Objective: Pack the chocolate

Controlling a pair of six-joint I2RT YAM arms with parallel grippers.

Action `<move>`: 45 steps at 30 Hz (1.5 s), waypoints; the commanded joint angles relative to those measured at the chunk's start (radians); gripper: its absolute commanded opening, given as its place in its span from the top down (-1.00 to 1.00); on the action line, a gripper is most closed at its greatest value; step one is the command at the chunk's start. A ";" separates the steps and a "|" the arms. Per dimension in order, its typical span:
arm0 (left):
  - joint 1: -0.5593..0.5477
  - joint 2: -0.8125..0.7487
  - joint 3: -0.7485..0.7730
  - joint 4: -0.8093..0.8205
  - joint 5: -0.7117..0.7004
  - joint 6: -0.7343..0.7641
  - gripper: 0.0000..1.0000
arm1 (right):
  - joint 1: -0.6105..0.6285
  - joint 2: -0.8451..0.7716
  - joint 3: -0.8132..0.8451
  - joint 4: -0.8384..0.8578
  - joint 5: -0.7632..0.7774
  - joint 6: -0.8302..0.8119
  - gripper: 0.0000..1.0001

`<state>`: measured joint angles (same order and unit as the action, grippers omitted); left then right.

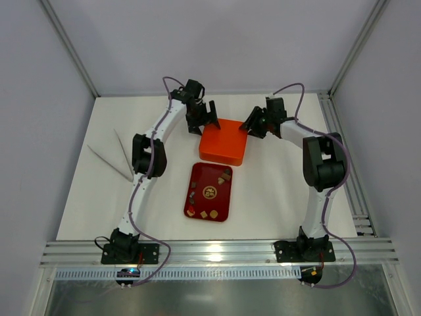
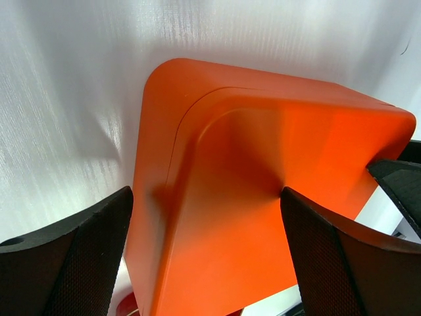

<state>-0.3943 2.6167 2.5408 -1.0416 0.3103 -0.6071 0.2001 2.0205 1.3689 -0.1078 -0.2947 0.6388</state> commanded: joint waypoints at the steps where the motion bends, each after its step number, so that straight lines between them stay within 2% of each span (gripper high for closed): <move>1: 0.006 0.132 -0.047 -0.193 -0.211 0.098 -0.78 | 0.032 0.108 0.007 -0.266 0.042 -0.045 -0.07; 11: -0.005 0.140 -0.065 -0.201 -0.220 0.127 -0.77 | 0.038 0.171 0.113 -0.360 0.062 -0.028 -0.04; 24: -0.020 0.160 -0.060 -0.202 -0.215 0.138 -0.76 | 0.061 0.285 0.327 -0.572 0.107 -0.059 0.19; 28: -0.025 0.163 -0.060 -0.204 -0.214 0.139 -0.76 | 0.065 0.316 0.369 -0.613 0.112 -0.056 0.33; 32: -0.026 0.164 -0.059 -0.201 -0.211 0.136 -0.76 | 0.071 0.331 0.400 -0.648 0.131 -0.059 0.36; 36: -0.026 0.161 -0.060 -0.202 -0.209 0.138 -0.76 | 0.074 0.305 0.359 -0.607 0.126 -0.062 0.34; 43: -0.020 0.125 -0.092 -0.181 -0.185 0.126 -0.77 | 0.055 0.236 0.265 -0.474 0.085 -0.076 0.10; 45: -0.012 0.085 -0.158 -0.131 -0.162 0.103 -0.77 | 0.053 0.209 0.266 -0.457 0.086 -0.094 0.00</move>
<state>-0.3912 2.6091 2.5263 -1.0302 0.3031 -0.5674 0.2226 2.1723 1.7081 -0.4610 -0.2726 0.6220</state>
